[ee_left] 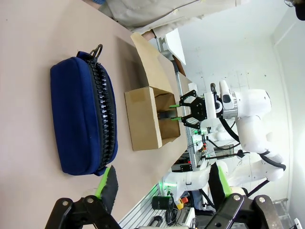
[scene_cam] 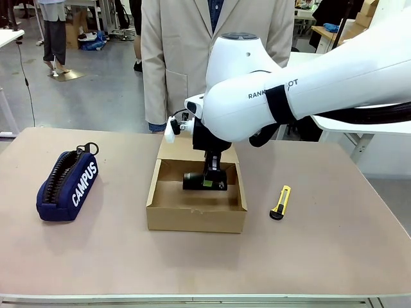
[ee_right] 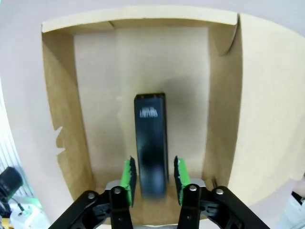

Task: Pack the item into the box.
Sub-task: Pick up the item indicated by the person and place it inside the Mailer Box.

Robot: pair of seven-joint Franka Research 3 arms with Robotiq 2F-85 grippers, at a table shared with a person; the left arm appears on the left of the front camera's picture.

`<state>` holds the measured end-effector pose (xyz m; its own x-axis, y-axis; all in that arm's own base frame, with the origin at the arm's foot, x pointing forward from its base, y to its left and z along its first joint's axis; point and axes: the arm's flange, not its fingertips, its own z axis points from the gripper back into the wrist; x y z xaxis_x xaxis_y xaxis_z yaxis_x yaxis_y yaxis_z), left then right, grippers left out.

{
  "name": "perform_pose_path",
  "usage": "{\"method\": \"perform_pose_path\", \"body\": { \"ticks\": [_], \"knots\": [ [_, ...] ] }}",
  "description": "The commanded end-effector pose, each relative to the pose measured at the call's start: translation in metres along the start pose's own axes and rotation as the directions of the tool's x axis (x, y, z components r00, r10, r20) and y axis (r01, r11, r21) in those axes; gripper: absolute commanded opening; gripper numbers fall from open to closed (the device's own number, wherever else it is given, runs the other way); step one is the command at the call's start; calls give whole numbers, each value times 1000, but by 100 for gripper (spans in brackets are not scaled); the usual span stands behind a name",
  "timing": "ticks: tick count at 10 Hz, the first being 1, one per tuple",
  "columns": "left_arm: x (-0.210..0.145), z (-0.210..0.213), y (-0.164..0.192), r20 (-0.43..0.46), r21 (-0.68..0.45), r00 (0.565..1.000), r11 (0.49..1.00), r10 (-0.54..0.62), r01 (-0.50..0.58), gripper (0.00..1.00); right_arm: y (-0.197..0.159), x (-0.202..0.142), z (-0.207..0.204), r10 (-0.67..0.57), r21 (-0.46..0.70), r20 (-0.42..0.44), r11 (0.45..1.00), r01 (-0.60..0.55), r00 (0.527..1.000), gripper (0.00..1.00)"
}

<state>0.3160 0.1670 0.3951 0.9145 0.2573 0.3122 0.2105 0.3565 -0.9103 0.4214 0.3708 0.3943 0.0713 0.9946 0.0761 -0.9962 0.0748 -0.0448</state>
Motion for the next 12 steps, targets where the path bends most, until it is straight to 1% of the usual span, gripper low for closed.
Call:
{"method": "perform_pose_path", "body": {
  "ticks": [1, 4, 7, 8, 9, 10, 11, 12],
  "knots": [
    [0, -1, -1, 13, -21, 1000, 1000, -21, 21, 100, -2, 0, 4, 19, -18, 13, 1000, -19, 1000, 100],
    [0, -1, -1, 13, -21, 1000, 1000, -21, 21, 100, -4, -5, 6, 13, -26, 26, 1000, -12, 1000, 100],
    [0, -1, -1, 13, -21, 1000, 1000, -21, 21, 100, -6, -12, 16, -10, -22, 58, 1000, 12, 998, 100],
    [0, -1, -1, 13, -21, 1000, 1000, -21, 21, 100, -8, -25, 31, -91, 5, 46, 996, 91, 995, 100],
    [0, -1, -1, 13, -21, 1000, 1000, -21, 21, 100, -10, -70, 69, -252, 159, 116, 959, 233, 961, 100],
    [0, -1, -1, 13, -21, 1000, 1000, -21, 21, 100, -9, -114, 94, -358, 223, 172, 922, 318, 918, 100],
    [0, -1, -1, 13, -21, 1000, 1000, -21, 21, 100, -3, -174, 119, -508, 362, 219, 835, 414, 833, 100],
    [0, -1, -1, 13, -21, 1000, 1000, -21, 21, 100, 5, -231, 128, -639, 526, 222, 715, 462, 736, 100]
  ]
}}
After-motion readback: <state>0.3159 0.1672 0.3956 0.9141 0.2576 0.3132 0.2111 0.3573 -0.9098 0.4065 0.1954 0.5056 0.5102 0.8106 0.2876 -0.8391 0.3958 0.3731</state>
